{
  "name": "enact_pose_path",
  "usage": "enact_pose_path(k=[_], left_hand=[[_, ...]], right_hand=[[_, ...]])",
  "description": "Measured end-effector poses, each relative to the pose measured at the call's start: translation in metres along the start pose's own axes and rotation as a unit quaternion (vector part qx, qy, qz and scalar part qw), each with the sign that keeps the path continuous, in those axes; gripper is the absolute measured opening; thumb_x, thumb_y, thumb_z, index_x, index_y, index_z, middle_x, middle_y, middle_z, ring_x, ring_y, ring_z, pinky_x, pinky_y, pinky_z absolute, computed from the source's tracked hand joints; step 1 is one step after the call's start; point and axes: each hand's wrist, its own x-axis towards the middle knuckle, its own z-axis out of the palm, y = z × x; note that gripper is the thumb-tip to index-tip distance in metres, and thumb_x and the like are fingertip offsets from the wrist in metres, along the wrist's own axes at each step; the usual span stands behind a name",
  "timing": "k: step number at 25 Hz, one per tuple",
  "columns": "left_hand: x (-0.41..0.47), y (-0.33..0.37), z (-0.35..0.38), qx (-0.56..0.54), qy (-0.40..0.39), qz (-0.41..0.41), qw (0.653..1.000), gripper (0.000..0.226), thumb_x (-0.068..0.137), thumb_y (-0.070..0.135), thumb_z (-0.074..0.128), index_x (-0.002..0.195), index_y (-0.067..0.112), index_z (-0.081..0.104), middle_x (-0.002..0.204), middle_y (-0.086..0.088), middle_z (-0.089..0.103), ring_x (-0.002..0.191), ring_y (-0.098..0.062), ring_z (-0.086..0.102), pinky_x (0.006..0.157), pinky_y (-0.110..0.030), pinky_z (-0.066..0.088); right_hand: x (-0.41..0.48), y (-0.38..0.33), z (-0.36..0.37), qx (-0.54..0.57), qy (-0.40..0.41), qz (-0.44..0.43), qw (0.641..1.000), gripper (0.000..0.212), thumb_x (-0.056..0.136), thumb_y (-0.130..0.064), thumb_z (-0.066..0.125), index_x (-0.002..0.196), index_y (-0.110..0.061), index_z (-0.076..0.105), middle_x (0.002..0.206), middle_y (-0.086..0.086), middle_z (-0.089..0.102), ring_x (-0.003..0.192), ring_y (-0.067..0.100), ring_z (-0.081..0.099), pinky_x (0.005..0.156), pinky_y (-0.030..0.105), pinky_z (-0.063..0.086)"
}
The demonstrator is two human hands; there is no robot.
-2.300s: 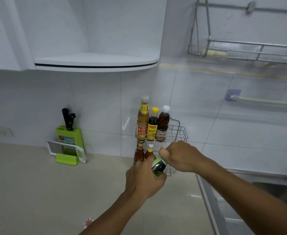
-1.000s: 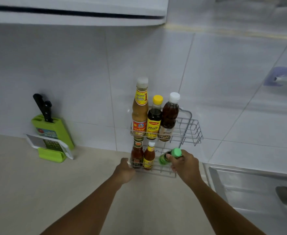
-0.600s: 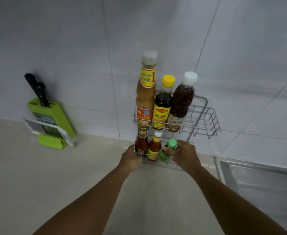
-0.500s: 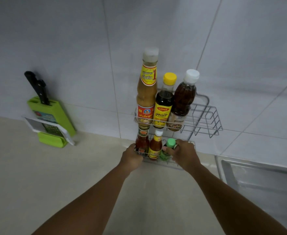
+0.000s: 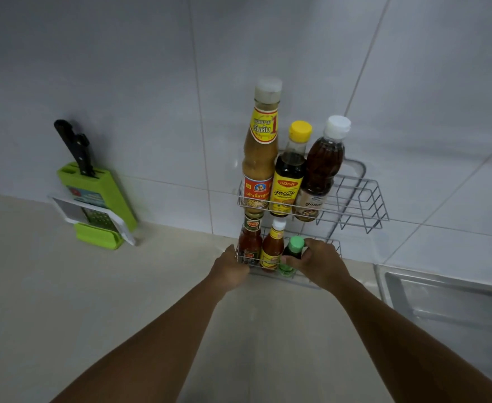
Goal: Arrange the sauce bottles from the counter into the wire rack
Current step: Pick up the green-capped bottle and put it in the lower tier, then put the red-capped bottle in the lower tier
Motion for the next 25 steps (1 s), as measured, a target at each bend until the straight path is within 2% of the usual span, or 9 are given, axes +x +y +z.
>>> enact_pose_path(k=[3, 5, 9, 11, 13, 15, 19, 21, 25], left_hand=[[-0.005, -0.002, -0.012, 0.018, -0.021, -0.020, 0.999, 0.077, 0.092, 0.013, 0.058, 0.158, 0.010, 0.017, 0.161, -0.011, 0.034, 0.144, -0.030, 0.038, 0.106, -0.032, 0.040], [-0.012, -0.002, -0.027, 0.012, -0.040, -0.022, 0.999, 0.075, 0.094, 0.011, 0.057, 0.158, 0.011, 0.019, 0.160, -0.010, 0.036, 0.143, -0.028, 0.040, 0.102, -0.027, 0.040], [-0.041, -0.007, -0.069, 0.037, -0.096, -0.015, 0.995, 0.052, 0.096, 0.007, 0.054, 0.147, 0.011, 0.046, 0.138, -0.015, 0.058, 0.118, -0.027, 0.059, 0.102, -0.033, 0.049], [-0.061, -0.017, -0.095, 0.035, -0.143, -0.019, 0.989, 0.046, 0.097, -0.002, 0.049, 0.143, 0.006, 0.049, 0.124, -0.015, 0.061, 0.098, -0.023, 0.059, 0.081, -0.028, 0.050], [-0.078, -0.036, -0.122, 0.047, -0.159, -0.017, 0.986, 0.045, 0.099, -0.009, 0.043, 0.142, 0.001, 0.046, 0.106, -0.014, 0.061, 0.074, -0.017, 0.059, 0.060, -0.020, 0.044], [-0.096, -0.066, -0.147, 0.070, -0.146, -0.015, 0.987, 0.043, 0.100, -0.013, 0.038, 0.142, -0.006, 0.045, 0.094, -0.012, 0.059, 0.057, -0.012, 0.060, 0.052, -0.017, 0.044], [-0.145, -0.152, -0.183, 0.214, -0.160, 0.009, 0.963, 0.058, 0.091, -0.023, 0.043, 0.144, -0.002, 0.045, 0.120, -0.021, 0.057, 0.081, -0.019, 0.059, 0.060, -0.015, 0.044], [-0.171, -0.187, -0.177, 0.214, -0.200, 0.019, 0.956, 0.068, 0.081, -0.027, 0.052, 0.143, 0.002, 0.048, 0.123, -0.021, 0.060, 0.093, -0.019, 0.060, 0.060, -0.012, 0.047], [-0.212, -0.211, -0.147, 0.139, -0.245, 0.048, 0.958, 0.061, 0.071, -0.001, 0.083, 0.122, 0.024, 0.061, 0.096, 0.018, 0.066, 0.082, 0.005, 0.062, 0.065, -0.004, 0.049]], right_hand=[[-0.010, -0.001, -0.006, 0.015, -0.011, 0.017, 1.000, 0.052, 0.072, -0.051, 0.085, 0.114, -0.022, 0.071, 0.087, -0.003, 0.075, 0.076, 0.018, 0.071, 0.070, 0.032, 0.059], [-0.020, -0.003, -0.007, 0.022, -0.006, 0.019, 1.000, 0.055, 0.075, -0.040, 0.085, 0.124, -0.018, 0.069, 0.081, -0.005, 0.073, 0.076, 0.015, 0.070, 0.072, 0.032, 0.060], [-0.056, -0.022, -0.007, 0.057, 0.054, 0.050, 0.996, 0.072, 0.082, -0.028, 0.077, 0.148, -0.018, 0.050, 0.092, 0.001, 0.074, 0.089, 0.023, 0.070, 0.075, 0.033, 0.055], [-0.080, -0.042, -0.003, 0.085, 0.057, 0.050, 0.994, 0.062, 0.084, -0.020, 0.071, 0.144, -0.016, 0.053, 0.095, 0.005, 0.075, 0.090, 0.025, 0.071, 0.079, 0.036, 0.059], [-0.105, -0.066, 0.005, 0.134, -0.016, 0.050, 0.990, 0.049, 0.086, -0.014, 0.067, 0.135, -0.014, 0.064, 0.089, 0.003, 0.075, 0.079, 0.022, 0.073, 0.072, 0.031, 0.060], [-0.137, -0.092, 0.015, 0.155, -0.138, 0.029, 0.978, 0.044, 0.086, -0.010, 0.067, 0.130, -0.017, 0.067, 0.087, 0.002, 0.075, 0.069, 0.016, 0.073, 0.056, 0.025, 0.055], [-0.209, -0.140, 0.062, 0.144, -0.352, -0.094, 0.920, 0.063, 0.078, -0.021, 0.081, 0.127, -0.053, 0.058, 0.121, -0.009, 0.067, 0.078, 0.006, 0.069, 0.064, 0.020, 0.054], [-0.238, -0.160, 0.092, 0.130, -0.378, -0.140, 0.906, 0.068, 0.071, -0.033, 0.089, 0.118, -0.067, 0.053, 0.128, -0.014, 0.062, 0.087, 0.000, 0.068, 0.074, 0.020, 0.054], [-0.274, -0.192, 0.128, 0.160, -0.252, -0.182, 0.937, 0.031, 0.072, -0.040, 0.078, 0.099, -0.025, 0.072, 0.096, 0.001, 0.077, 0.075, -0.001, 0.066, 0.075, 0.036, 0.058]])
